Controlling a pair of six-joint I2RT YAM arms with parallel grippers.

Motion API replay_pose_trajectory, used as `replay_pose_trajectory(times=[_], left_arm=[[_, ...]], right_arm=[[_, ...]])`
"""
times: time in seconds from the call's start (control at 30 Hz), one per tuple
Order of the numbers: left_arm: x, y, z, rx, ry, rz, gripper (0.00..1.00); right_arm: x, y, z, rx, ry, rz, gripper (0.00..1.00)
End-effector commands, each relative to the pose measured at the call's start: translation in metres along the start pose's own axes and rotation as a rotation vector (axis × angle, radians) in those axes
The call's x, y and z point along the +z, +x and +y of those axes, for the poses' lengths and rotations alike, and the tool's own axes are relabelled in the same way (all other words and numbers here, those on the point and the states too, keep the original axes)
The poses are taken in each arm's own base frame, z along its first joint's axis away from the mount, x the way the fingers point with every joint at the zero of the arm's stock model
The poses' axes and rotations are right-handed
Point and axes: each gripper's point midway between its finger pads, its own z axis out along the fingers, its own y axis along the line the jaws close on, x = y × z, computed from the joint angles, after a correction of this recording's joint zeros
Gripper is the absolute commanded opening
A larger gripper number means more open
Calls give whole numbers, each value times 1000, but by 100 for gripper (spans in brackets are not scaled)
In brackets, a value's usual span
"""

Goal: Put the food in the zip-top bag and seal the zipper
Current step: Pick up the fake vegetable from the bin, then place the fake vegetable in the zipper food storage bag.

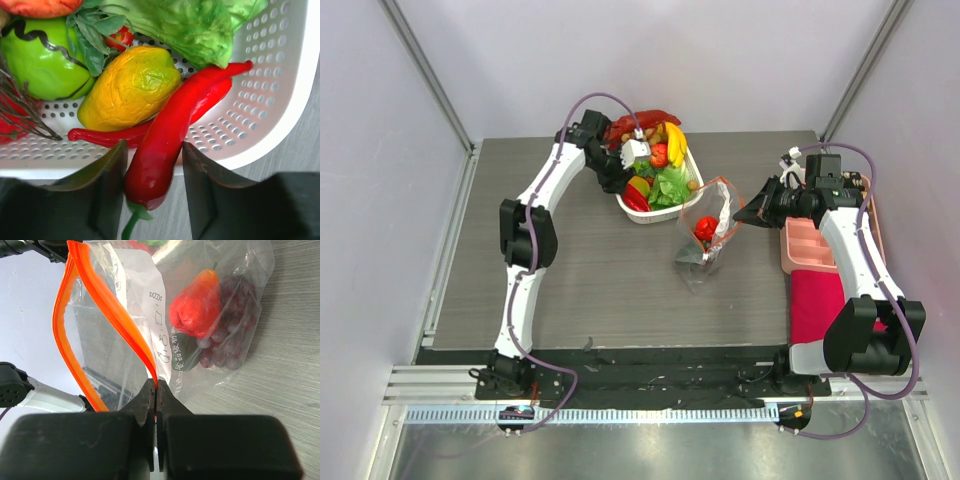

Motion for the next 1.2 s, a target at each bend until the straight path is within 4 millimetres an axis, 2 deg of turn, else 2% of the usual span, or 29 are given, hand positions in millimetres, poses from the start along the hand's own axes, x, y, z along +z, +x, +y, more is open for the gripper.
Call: replay_pose_trajectory(times=[0.0, 0.03, 0.1, 0.13, 0.27, 0.4, 0.43, 0.53, 0.57, 0.63, 0.67, 0.73, 0.77, 0.8, 0.83, 0.9, 0.93, 0.97, 1.03, 1.07, 1.1, 1.13, 1.17], left_arm=[[-30, -28, -1, 50, -24, -58, 38], [-32, -28, -1, 55, -28, -55, 31], [-40, -31, -3, 64, -33, -51, 30], [-43, -32, -4, 69, -34, -51, 25], [-62, -44, -5, 101, -59, -64, 15], [-85, -57, -10, 146, -90, -66, 10], [-99, -62, -13, 162, -103, -68, 9], [-119, -73, -21, 219, -128, -58, 8], [-133, -82, -25, 245, -152, -67, 8], [-149, -97, -27, 292, -206, -66, 8], [-170, -113, -32, 319, -250, -91, 8], [-183, -137, -45, 340, -281, -130, 8], [-202, -156, -52, 363, -324, -160, 9], [-206, -164, -59, 369, -337, -168, 9], [-206, -181, -77, 394, -328, -185, 9], [-215, -191, -91, 421, -381, -156, 8], [-208, -206, -113, 460, -367, -164, 8], [-205, -203, -112, 461, -416, -112, 7], [-203, -210, -124, 497, -452, -81, 6], [-190, -216, -139, 543, -439, -60, 6], [-189, -212, -131, 545, -505, 13, 5], [-186, -214, -133, 556, -518, 36, 4], [-179, -220, -143, 595, -514, 54, 3]], right_arm=[[-6, -16, 9, -57, -12, -50, 1], [-6, -16, 10, -57, -13, -52, 1], [-5, -16, 9, -57, -12, -50, 1], [-5, -16, 9, -55, -14, -50, 1], [-4, -17, 8, -57, -12, -49, 1], [-4, -18, 7, -67, -7, -54, 1], [-4, -18, 7, -66, -9, -54, 1], [-4, -19, 9, -65, -18, -56, 1], [-4, -19, 10, -56, -22, -56, 1], [-4, -20, 13, -57, -37, -62, 1], [-5, -20, 15, -51, -45, -65, 1], [-6, -21, 21, -45, -66, -71, 1], [-6, -21, 22, -42, -73, -73, 1], [-6, -21, 24, -31, -81, -75, 1], [-5, -20, 25, -33, -87, -77, 1], [-6, -20, 29, -32, -92, -85, 1], [-5, -19, 30, -34, -96, -82, 1], [-5, -18, 31, -31, -99, -81, 1], [-4, -16, 32, -25, -105, -80, 1], [-5, -16, 34, -29, -109, -84, 1], [-5, -16, 35, -30, -112, -86, 1], [-5, -15, 36, -25, -114, -84, 1], [-5, -14, 39, -31, -122, -82, 1]])
